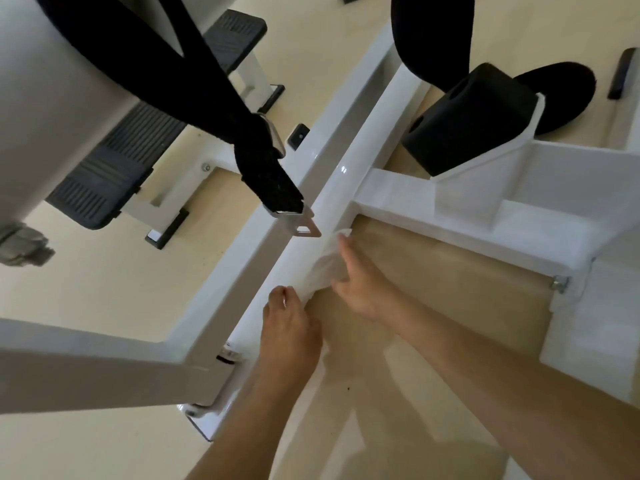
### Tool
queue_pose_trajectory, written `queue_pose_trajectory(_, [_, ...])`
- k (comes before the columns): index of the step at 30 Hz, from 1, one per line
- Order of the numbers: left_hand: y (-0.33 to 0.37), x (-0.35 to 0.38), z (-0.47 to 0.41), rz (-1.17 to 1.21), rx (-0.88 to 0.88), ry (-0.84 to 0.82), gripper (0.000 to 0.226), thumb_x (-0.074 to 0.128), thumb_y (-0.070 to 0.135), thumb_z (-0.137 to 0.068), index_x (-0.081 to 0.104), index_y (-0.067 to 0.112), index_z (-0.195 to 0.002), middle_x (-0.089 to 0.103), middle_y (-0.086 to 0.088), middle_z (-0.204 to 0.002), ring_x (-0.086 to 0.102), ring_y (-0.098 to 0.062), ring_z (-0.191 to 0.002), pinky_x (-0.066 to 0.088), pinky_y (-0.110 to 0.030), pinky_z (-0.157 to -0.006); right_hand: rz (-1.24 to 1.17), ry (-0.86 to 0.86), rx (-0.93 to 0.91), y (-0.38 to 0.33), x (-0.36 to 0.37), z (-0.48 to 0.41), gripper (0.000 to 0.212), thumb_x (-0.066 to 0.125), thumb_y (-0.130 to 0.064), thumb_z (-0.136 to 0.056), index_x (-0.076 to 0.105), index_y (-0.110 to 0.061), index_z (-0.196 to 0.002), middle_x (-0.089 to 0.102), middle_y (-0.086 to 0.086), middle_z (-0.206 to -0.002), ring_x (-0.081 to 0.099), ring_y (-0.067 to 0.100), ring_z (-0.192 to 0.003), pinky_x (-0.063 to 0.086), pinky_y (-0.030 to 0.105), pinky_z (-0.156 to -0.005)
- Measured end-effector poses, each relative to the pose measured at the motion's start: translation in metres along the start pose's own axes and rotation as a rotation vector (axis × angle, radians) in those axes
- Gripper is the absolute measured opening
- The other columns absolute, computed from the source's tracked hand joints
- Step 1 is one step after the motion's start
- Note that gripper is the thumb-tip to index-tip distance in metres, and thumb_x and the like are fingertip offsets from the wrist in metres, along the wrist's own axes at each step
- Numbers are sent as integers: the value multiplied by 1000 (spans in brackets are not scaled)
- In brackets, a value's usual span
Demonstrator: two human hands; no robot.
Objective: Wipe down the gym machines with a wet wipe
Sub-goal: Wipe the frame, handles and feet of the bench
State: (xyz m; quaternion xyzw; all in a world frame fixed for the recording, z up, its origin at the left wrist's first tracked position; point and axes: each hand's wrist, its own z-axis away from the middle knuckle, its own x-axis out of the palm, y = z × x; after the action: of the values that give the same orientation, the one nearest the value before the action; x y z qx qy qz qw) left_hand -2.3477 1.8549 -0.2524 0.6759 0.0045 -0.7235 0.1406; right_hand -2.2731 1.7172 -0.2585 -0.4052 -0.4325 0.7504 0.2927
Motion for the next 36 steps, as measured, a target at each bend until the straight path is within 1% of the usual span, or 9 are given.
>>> queue_pose_trajectory(4, [-12,-2,27,-162,46,-24,49,74,-7,-47,58,-8,-94,58,-24,-98,60,-40,-82,53,-40,-71,316,-120,-102,2,45,-1,67,39,-19,-101,-2,-9,-154,-20,7,-160,-14,19,-148,7,34,-121])
queue_pose_trajectory(11, [-43,-20,72,-24,-135,98,54,58,-7,-69,56,5,-122,55,-14,-119,50,-27,-106,28,-17,-83,808,-222,-522,10,148,39,79,44,-27,-95,-7,-12,-154,-13,7,-162,-28,22,-143,-12,44,-115])
queue_pose_trajectory(15, [-59,-18,90,-30,-55,39,70,62,-8,-67,53,11,-133,53,-9,-122,54,-26,-108,45,-27,-84,920,-170,-628,17,141,30,72,38,-25,-91,9,-12,-155,0,5,-163,-10,18,-148,12,55,-116])
queue_pose_trajectory(17, [-60,-15,84,-42,52,13,68,63,-9,-63,55,8,-129,55,-11,-125,57,-29,-109,50,-32,-84,842,-26,-503,16,112,13,70,48,-21,-92,16,-11,-153,9,5,-162,5,19,-149,23,56,-112])
queue_pose_trajectory(22, [-36,-17,43,-17,255,20,67,60,-11,-73,49,4,-137,49,-14,-141,43,-24,-130,31,-25,-108,840,-152,-356,2,74,-11,67,34,-25,-102,-8,-17,-154,-17,-3,-161,-17,16,-147,15,51,-118])
queue_pose_trajectory(27, [-37,-7,-1,-38,251,-110,75,50,3,-91,12,18,-154,9,1,-162,13,-14,-148,11,-16,-112,599,-208,-432,3,75,-11,59,50,-15,-93,32,-10,-149,19,5,-160,16,18,-147,28,36,-115])
queue_pose_trajectory(30, [-39,-2,-16,-45,220,-142,68,44,13,-97,9,24,-154,9,8,-161,17,-10,-146,20,-16,-109,251,-106,-333,-1,61,-3,39,47,-5,-90,60,-5,-127,39,5,-151,45,21,-133,38,20,-99])
queue_pose_trajectory(33, [-38,7,-25,-193,172,-85,66,42,16,-100,6,22,-155,4,5,-162,12,-11,-147,28,-25,-110,74,69,-237,1,47,12,39,44,-3,-92,67,-16,-121,53,-3,-141,46,13,-132,38,27,-108])
queue_pose_trajectory(36, [-37,22,-32,-327,230,19,68,58,12,-91,26,10,-151,28,-9,-156,33,-24,-142,37,-39,-108,12,238,-84,15,26,22,41,46,-4,-89,69,-22,-117,69,-3,-119,66,9,-93,50,28,-89])
